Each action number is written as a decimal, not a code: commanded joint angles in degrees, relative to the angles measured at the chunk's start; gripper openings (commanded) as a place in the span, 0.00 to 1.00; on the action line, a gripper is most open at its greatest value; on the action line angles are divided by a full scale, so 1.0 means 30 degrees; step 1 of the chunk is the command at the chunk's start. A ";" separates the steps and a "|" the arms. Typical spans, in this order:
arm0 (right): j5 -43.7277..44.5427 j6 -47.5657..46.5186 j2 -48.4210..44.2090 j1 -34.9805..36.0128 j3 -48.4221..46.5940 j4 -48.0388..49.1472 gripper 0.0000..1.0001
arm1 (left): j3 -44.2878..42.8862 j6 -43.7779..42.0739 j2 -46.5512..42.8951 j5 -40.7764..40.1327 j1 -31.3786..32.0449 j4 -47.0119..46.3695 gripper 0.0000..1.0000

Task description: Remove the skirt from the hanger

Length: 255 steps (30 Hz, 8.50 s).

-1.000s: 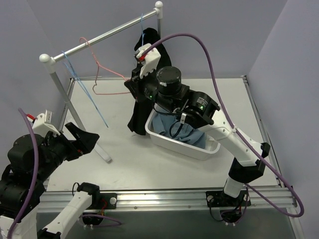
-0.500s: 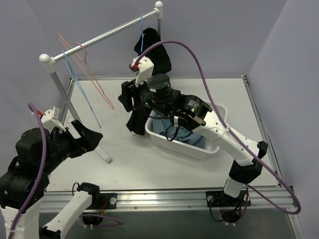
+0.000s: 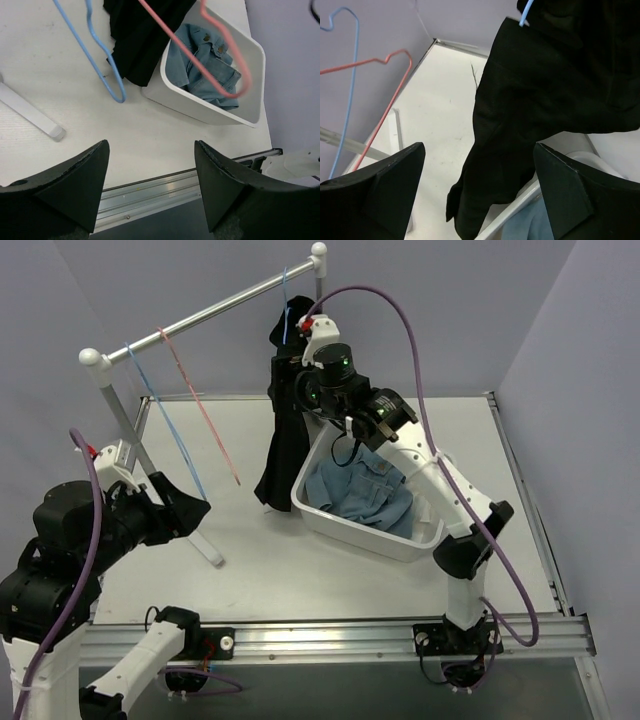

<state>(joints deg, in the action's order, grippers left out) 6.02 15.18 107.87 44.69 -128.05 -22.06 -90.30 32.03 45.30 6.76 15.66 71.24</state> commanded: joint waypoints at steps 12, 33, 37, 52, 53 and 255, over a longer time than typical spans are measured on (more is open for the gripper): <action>0.2943 -0.1163 0.2771 0.0046 -0.0822 0.2139 0.83 | -0.2769 -0.2004 0.0428 0.2286 -0.0005 -0.0253 0.76; 0.1245 -0.3068 0.2629 -0.0276 -0.1030 0.5185 0.00 | -0.4089 -0.1655 0.1745 0.4479 -0.0005 -0.1363 0.96; 0.0952 -0.3098 0.1748 -0.0277 -0.0063 0.6327 0.00 | -0.4147 -0.1332 0.2067 0.5535 -0.0005 -0.2389 0.97; -0.1096 -0.0666 -0.0830 -0.0247 0.1019 0.7618 0.00 | -0.6341 -0.1244 0.3650 0.5891 -0.0005 -0.2918 0.93; -0.1273 -0.0636 -0.1034 -0.0218 0.1284 0.7677 0.00 | -0.6461 -0.1244 0.3708 0.5658 -0.0005 -0.2946 0.92; -1.0185 0.0008 -1.3048 0.1071 1.0105 -0.4860 0.00 | -0.7400 -0.2037 0.7142 -0.1459 0.5444 -0.4703 0.94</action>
<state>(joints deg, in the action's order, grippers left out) -27.99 12.08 70.87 48.05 -97.49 -40.23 -112.42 23.97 70.19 6.46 31.94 59.33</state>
